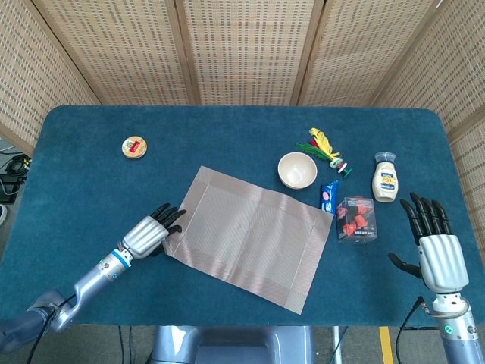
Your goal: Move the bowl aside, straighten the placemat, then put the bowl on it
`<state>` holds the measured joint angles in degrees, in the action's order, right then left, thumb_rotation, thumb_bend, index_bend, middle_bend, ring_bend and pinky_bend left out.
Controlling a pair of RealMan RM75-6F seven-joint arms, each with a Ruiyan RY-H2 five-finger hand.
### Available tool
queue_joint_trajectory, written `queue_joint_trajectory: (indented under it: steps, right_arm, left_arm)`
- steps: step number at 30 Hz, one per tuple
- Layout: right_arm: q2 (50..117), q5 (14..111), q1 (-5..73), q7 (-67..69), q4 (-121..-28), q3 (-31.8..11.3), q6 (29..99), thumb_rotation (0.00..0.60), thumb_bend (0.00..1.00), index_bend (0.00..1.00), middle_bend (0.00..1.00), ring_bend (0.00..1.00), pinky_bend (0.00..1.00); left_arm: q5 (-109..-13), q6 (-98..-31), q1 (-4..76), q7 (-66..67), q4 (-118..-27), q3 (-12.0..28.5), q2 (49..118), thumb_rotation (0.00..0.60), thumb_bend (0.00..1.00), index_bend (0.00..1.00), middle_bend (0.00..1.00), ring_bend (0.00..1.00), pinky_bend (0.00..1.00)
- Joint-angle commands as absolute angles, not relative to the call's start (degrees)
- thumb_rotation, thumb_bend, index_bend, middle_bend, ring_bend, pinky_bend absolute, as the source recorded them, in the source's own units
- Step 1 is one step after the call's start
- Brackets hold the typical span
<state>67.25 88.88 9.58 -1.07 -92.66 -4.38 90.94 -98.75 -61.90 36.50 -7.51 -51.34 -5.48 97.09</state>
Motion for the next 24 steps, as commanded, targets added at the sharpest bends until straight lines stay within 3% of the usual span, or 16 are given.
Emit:
queue_joint_trajectory:
  steps: [1, 4, 7, 11, 17, 24]
  right_arm:
    - [67.18, 89.07, 9.48, -0.93, -92.76, -4.44, 90.95, 0.6, 0.0, 0.0, 0.0, 0.0, 0.0]
    - [67.07, 89.29, 9.39, -0.75, -92.87, -4.47, 90.88, 0.6, 0.0, 0.0, 0.0, 0.0, 0.0]
    - [66.97, 89.51, 9.3, -0.45, -92.93, -4.58, 90.88, 0.6, 0.0, 0.0, 0.0, 0.0, 0.0]
    - [66.84, 89.91, 9.1, -0.19, -93.0, -4.71, 91.0, 0.6, 0.0, 0.0, 0.0, 0.0, 0.0]
    - [66.76, 90.61, 8.81, -0.05, -93.2, -4.77, 91.24, 0.6, 0.0, 0.0, 0.0, 0.0, 0.0]
    - [66.36, 91.51, 8.32, 0.25, -93.75, -4.87, 91.96, 0.6, 0.0, 0.0, 0.0, 0.0, 0.0]
  left_arm:
    - [-98.58, -61.86, 36.65, -7.44, -51.68, -5.47, 97.12, 0.6, 0.42, 0.33, 0.0, 0.0, 0.0]
    - [-98.57, -62.36, 36.79, -7.76, -52.03, -5.36, 97.26, 0.6, 0.5, 0.43, 0.0, 0.0, 0.0]
    - [-99.11, -63.83, 36.87, -7.95, -51.5, -5.33, 97.8, 0.6, 0.57, 0.6, 0.0, 0.0, 0.0]
    - [-99.73, -66.33, 36.6, -8.66, -50.31, -5.33, 99.01, 0.6, 0.59, 0.78, 0.0, 0.0, 0.0]
    - [-100.36, -68.65, 35.83, -8.18, -52.12, -6.09, 98.19, 0.6, 0.59, 0.79, 0.0, 0.0, 0.0]
    - [-101.3, -69.38, 33.97, -2.07, -66.41, -8.99, 89.89, 0.6, 0.59, 0.8, 0.0, 0.0, 0.0]
